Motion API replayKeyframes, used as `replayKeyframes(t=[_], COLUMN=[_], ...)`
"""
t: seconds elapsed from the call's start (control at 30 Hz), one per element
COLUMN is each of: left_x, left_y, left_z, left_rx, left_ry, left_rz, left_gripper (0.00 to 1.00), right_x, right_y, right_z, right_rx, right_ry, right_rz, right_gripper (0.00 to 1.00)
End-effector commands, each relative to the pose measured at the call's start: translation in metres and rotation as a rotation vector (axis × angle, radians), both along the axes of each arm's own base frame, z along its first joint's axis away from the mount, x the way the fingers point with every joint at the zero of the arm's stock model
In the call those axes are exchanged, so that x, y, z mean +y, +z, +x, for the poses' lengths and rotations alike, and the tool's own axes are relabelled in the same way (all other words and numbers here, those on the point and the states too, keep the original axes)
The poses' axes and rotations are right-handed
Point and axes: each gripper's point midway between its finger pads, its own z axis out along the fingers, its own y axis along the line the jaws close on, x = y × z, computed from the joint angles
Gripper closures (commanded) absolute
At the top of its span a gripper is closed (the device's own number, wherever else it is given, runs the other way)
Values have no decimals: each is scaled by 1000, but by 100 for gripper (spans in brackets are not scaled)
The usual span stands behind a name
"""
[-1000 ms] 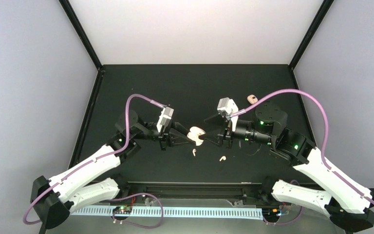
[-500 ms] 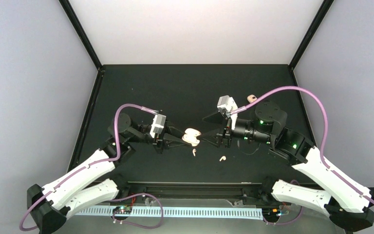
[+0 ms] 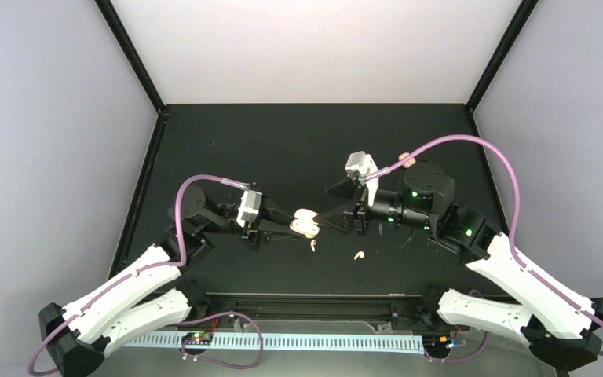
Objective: Insert the wireless bluetooth earbuds into the charging case
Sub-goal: Adjust the charging case, then pick up the earbud from the center of the board.
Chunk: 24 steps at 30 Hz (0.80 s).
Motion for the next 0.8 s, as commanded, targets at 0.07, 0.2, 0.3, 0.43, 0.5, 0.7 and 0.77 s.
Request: replayKeyframes(t=[0.07,0.2,0.3,0.43,0.5,0.7,0.77], left_x=[4,7,12,24,30,37,37], left_y=[8,4,-2,-2,0,-6,-8], left_z=[-3,11,27,37,39,49,49], left_rx=[-58,-48,-41,-60,-70,-30,-17], left_ry=[21,128,237,328,353,386,381], left_rz=[-21,-1,24,33,23,-4,-6], left_gripper=[98,98,98,98,98,99,98], right_x=[-3,-17,-39,-72,-81,-91,-91], right_y=[6,17,5,-63,-109,-217,-236], right_z=[2,-12,-7,29,40,63,66], right_rx=[1,-33,-30,109,187,462,512], right_ry=[-27,-10,-110,-408,-509,-624,-638], right_rz=[22,53,21,-142,-203,-319,-364], right_gripper=[30,28,27,28,29,40,44])
